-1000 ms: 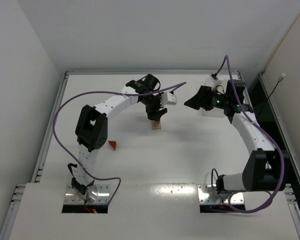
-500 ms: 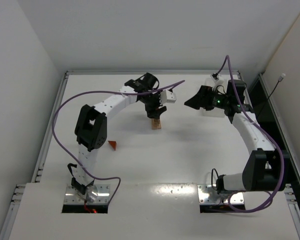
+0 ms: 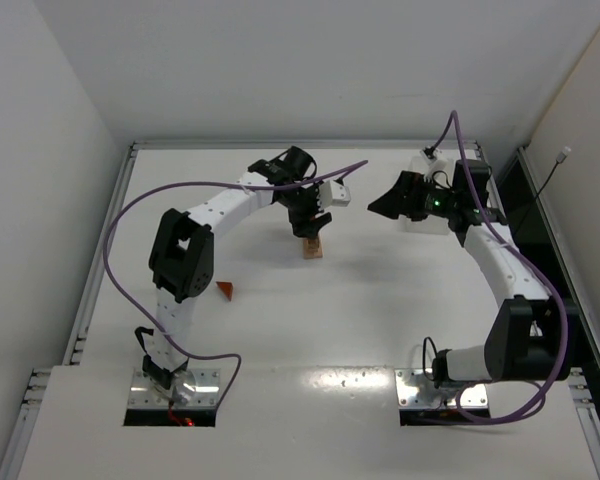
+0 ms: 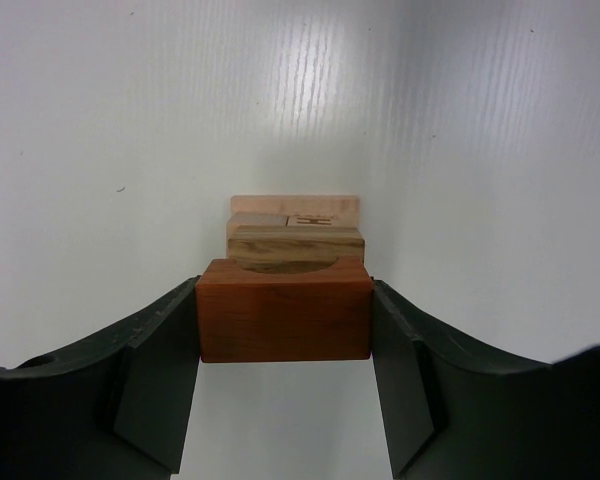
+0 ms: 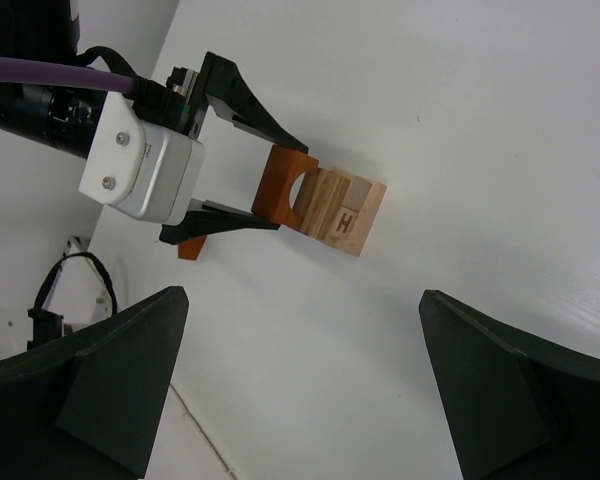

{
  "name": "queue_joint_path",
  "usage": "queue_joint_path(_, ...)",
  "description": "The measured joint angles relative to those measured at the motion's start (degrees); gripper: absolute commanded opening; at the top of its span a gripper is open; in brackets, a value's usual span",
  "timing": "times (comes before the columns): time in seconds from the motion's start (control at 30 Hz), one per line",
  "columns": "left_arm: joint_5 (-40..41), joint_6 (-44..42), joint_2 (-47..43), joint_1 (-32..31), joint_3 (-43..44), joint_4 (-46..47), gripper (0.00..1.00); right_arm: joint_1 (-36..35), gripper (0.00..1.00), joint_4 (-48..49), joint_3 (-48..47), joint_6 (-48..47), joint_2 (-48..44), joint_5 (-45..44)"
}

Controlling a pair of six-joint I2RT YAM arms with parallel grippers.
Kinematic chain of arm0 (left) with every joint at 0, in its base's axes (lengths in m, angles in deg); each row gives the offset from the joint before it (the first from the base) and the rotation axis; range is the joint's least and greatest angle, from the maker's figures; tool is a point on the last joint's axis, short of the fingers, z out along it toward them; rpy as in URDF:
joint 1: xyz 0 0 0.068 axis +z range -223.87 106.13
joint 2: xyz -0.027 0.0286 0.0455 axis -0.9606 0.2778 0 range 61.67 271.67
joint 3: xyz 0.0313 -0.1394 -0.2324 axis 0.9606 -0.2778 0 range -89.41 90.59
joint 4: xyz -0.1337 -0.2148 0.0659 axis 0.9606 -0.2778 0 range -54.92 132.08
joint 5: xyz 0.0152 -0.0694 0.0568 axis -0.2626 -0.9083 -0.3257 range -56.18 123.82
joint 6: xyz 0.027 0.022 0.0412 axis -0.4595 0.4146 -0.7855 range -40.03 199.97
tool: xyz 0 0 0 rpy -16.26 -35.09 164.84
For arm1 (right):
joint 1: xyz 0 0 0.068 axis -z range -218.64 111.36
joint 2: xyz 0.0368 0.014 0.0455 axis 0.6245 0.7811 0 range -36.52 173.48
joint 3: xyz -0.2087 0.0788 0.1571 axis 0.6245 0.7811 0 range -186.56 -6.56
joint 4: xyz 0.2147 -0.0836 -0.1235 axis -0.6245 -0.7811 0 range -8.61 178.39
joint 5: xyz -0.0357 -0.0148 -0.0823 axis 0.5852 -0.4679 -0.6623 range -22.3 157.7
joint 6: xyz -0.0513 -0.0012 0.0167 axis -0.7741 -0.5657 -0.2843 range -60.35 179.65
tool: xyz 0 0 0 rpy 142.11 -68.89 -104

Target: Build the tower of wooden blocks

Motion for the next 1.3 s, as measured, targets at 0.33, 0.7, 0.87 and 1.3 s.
queue_joint_path(0.33,-0.11,0.02,0.0,0.0,0.0,0.02,0.0,0.0,1.0,0.44,0.0,0.17,0.52,0.0)
queue_joint_path(0.7,-0.26,-0.02,0.0,0.0,0.0,-0.02,0.0,0.0,1.0,0.46,-0.02,0.33,1.03,0.0)
queue_joint_path(0.87,-0.26,-0.02,0.0,0.0,0.0,-0.02,0.0,0.0,1.0,0.46,0.0,0.33,1.03,0.0)
queue_joint_path(1.3,-0.48,-0.68,0.02,0.0,0.0,-0.87,0.02,0.0,1.0,1.05,-0.02,0.35,2.08,0.04)
